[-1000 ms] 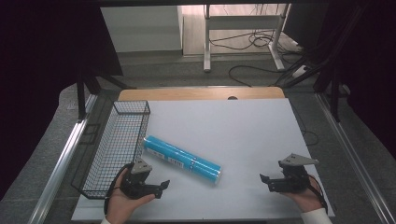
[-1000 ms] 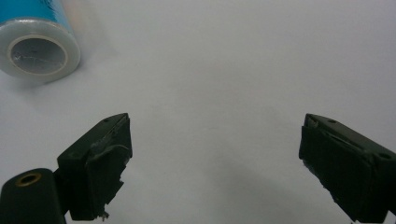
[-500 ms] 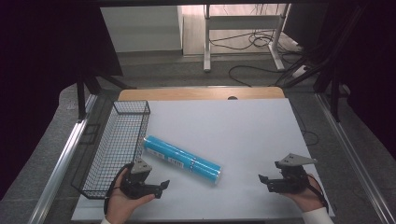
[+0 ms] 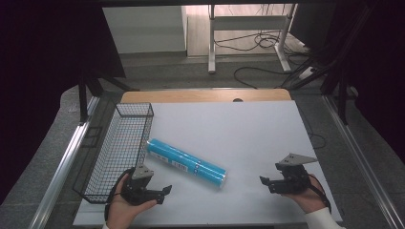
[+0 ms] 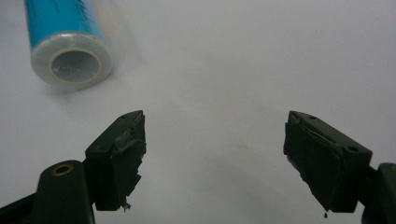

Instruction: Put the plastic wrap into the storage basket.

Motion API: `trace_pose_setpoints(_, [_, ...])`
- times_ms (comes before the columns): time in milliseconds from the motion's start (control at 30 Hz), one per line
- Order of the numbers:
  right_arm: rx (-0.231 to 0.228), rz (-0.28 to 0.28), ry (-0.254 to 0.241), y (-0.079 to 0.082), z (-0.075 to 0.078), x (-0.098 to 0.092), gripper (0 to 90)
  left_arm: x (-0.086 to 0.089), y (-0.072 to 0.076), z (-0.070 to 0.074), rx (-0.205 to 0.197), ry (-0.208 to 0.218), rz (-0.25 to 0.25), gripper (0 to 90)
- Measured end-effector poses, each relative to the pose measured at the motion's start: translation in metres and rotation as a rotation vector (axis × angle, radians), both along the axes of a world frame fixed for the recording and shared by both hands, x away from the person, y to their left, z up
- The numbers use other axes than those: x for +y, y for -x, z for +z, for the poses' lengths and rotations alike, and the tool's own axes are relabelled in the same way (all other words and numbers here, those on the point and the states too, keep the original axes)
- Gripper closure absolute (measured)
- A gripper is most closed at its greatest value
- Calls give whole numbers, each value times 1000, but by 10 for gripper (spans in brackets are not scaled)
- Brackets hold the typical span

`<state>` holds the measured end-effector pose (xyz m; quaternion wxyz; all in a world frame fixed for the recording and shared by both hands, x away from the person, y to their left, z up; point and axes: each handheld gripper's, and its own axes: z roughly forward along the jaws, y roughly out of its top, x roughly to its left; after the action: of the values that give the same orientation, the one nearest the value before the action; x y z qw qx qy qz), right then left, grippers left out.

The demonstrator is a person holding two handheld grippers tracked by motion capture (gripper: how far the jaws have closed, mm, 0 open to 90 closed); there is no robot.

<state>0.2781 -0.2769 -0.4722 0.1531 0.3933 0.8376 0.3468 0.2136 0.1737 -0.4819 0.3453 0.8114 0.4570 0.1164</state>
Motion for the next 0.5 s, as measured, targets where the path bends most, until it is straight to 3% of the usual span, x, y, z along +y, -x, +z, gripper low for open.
trace_pose_setpoints(500, [12,41,9,-10,10,25,215,5,2,1,2,7,1,153])
